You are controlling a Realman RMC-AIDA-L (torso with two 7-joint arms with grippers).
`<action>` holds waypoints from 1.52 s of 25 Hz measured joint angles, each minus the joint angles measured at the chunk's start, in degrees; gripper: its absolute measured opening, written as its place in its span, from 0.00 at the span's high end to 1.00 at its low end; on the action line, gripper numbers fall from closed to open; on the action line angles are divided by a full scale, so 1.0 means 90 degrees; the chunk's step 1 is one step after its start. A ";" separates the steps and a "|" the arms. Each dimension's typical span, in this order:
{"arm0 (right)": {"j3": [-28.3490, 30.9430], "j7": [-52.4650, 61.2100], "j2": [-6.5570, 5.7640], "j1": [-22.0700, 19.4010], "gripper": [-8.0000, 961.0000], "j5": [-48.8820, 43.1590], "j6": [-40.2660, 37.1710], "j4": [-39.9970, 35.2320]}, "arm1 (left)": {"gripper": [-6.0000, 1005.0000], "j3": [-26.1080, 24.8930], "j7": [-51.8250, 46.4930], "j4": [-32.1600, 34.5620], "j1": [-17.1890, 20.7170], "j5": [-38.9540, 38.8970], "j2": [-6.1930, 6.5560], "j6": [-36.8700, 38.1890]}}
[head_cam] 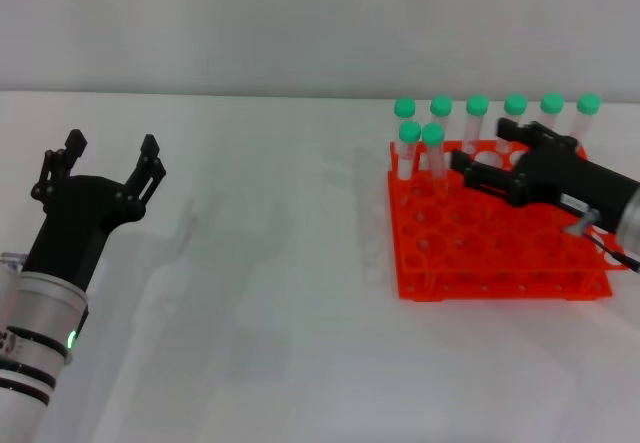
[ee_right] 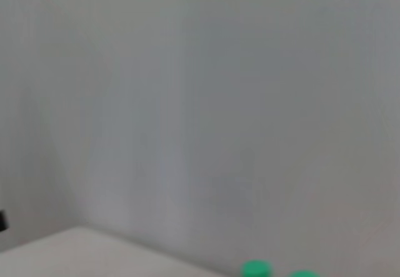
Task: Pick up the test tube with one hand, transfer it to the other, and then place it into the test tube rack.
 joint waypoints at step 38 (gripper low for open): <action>0.0021 -0.4259 0.0021 -0.1313 0.08 0.5152 -0.1449 0.2167 | 0.12 -0.0243 -0.0922 -0.0673 -0.0464 -0.0832 0.0056 -0.0526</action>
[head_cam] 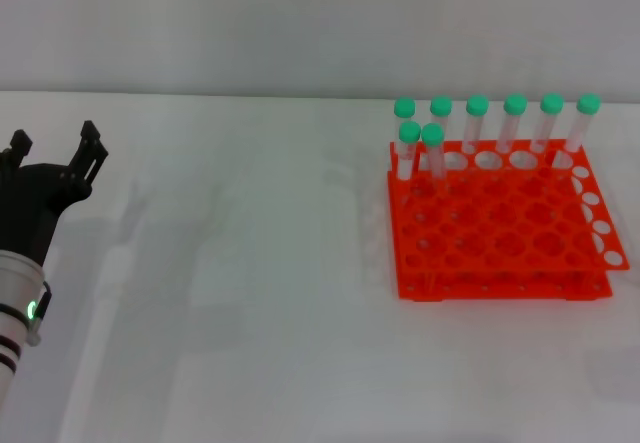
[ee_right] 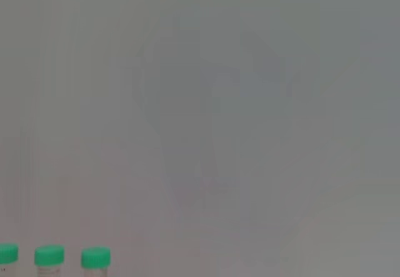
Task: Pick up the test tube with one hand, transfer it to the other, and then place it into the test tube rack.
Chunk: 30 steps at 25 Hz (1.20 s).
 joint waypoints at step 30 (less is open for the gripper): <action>-0.0015 0.0552 0.0000 -0.0102 0.08 0.0003 -0.0425 0.0427 | 0.12 0.0476 0.0015 0.0206 0.0358 0.0090 -0.0072 0.0428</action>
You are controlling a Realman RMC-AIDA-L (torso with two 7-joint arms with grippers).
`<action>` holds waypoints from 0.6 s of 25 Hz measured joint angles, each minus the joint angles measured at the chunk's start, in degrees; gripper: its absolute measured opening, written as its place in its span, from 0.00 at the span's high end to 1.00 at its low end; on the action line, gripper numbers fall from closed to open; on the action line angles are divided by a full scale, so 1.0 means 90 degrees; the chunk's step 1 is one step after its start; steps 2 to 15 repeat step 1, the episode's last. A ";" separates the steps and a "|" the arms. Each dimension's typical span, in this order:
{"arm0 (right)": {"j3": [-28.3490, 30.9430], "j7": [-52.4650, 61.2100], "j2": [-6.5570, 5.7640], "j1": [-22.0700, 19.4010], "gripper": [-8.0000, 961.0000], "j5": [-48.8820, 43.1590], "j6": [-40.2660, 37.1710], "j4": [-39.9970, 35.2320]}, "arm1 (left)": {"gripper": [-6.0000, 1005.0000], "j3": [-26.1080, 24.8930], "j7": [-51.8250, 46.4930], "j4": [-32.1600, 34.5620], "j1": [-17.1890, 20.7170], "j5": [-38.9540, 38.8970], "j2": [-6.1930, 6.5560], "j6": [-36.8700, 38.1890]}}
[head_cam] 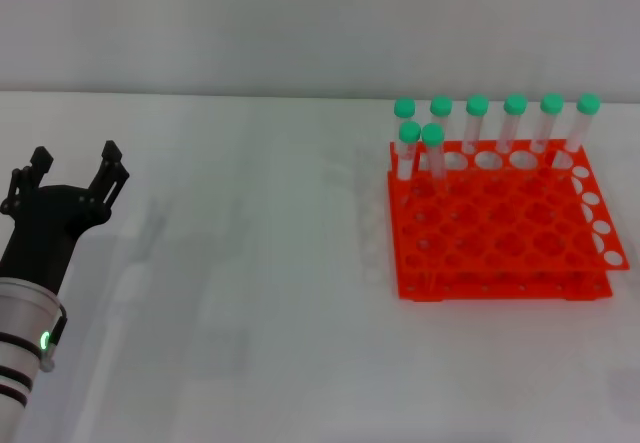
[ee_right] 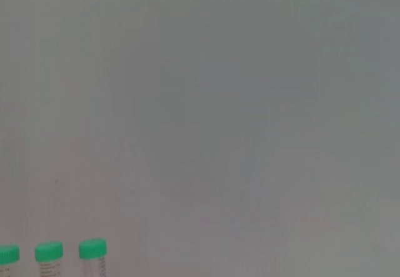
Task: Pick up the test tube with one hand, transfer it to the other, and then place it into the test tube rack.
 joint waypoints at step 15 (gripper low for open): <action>0.0003 0.0000 0.0000 0.0001 0.08 0.0001 0.0000 0.0008 | 0.12 0.0010 0.0008 0.0013 -0.0003 -0.0004 0.0000 -0.0004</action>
